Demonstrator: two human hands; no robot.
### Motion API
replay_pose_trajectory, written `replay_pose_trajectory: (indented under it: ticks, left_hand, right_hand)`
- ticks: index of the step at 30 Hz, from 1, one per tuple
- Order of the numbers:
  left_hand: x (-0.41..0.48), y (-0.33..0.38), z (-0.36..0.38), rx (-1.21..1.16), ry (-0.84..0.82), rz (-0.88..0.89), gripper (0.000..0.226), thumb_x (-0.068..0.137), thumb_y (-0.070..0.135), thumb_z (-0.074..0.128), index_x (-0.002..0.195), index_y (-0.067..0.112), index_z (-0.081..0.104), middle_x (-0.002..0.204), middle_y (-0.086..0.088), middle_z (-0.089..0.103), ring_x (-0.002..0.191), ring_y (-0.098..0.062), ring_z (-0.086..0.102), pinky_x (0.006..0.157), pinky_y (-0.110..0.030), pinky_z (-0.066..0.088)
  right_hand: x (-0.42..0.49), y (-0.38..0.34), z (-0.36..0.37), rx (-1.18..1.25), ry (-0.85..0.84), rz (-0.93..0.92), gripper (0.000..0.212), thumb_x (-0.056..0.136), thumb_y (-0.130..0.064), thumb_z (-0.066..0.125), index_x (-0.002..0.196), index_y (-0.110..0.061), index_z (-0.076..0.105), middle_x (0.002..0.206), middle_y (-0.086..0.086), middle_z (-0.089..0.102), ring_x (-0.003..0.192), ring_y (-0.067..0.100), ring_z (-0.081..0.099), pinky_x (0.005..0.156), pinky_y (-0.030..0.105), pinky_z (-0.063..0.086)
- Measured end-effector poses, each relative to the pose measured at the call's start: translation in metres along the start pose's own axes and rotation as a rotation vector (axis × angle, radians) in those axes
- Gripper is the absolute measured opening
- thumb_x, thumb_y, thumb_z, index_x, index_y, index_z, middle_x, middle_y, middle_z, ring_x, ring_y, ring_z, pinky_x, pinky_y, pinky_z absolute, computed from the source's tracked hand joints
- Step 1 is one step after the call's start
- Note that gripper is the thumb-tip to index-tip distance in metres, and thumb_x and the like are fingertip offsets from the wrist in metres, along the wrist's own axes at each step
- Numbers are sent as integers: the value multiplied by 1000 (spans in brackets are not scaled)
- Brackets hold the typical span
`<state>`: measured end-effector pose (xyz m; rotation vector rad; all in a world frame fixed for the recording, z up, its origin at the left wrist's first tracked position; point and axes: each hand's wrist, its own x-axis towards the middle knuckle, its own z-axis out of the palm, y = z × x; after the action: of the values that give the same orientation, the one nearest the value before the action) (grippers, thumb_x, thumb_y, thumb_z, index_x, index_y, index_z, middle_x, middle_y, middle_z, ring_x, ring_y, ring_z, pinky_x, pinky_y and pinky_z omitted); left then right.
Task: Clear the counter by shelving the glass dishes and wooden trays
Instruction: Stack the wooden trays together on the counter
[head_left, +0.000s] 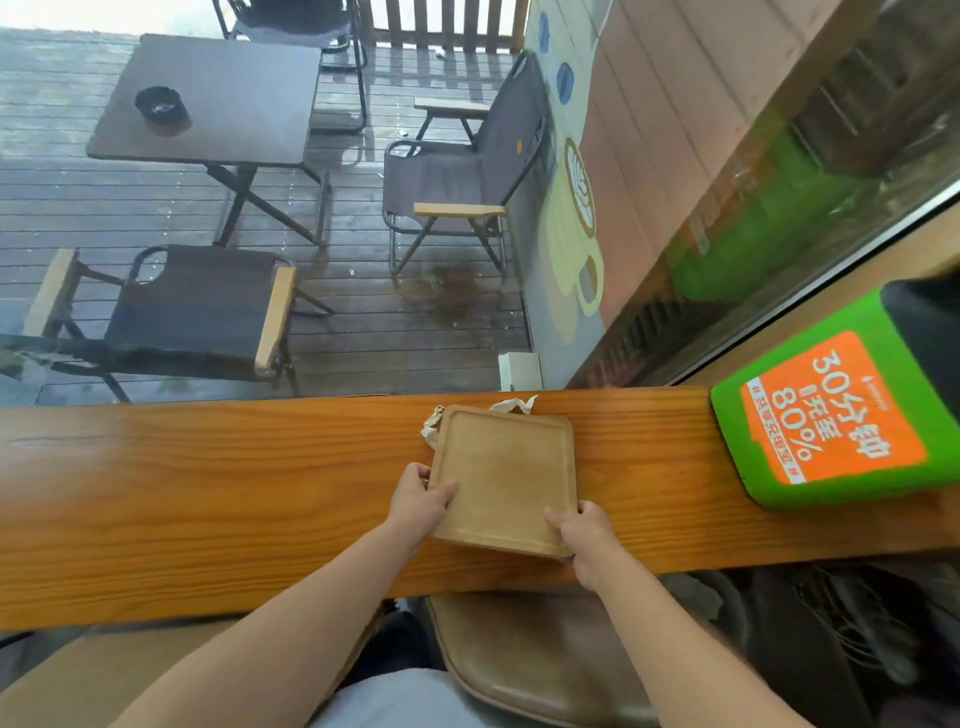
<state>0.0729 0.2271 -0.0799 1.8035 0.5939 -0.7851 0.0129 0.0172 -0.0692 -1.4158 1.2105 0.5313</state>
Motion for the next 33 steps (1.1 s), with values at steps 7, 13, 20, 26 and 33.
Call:
replay_pose_trajectory:
  ticks: [7,13,20,26,33]
  left_hand:
    - [3,4,42,18,28,-56,33,93,29,69,115,22,46,104,2,56,86,-10,60,56,-21,47]
    - [6,-2,51,8,61,-59,39,93,28,69,123,19,47,111,-1,57,98,-18,61,61,-21,49]
    - [5,-10,44,-12,85,-65,35,93,27,69,120,18,48,116,-7,61,102,-22,63,75,-32,56]
    - [6,-10,34,98,148,-81,34,94,24,68,122,17,51,117,-7,64,103,-23,64,86,-39,57]
    - [-1,-6,49,343,280,28,27,97,14,61,123,9,60,120,-10,61,107,-25,59,88,-34,52]
  right_hand:
    - [27,-7,-38,-76,-25,-17,33,95,-16,65,125,-8,53,116,10,63,104,28,60,94,47,52]
    - [40,-11,-44,-161,-61,-31,35,96,-17,64,127,-9,51,120,10,62,106,26,59,91,42,52]
    - [39,-15,-38,-243,-108,-33,35,96,-18,63,127,-9,51,123,10,62,108,27,59,92,43,51]
    - [33,-18,-27,-400,-109,-68,32,99,-22,56,128,-13,46,123,8,59,102,24,59,85,39,53]
    - [25,-18,-19,-681,17,-126,40,95,-24,53,131,-7,48,133,13,51,111,30,56,86,36,50]
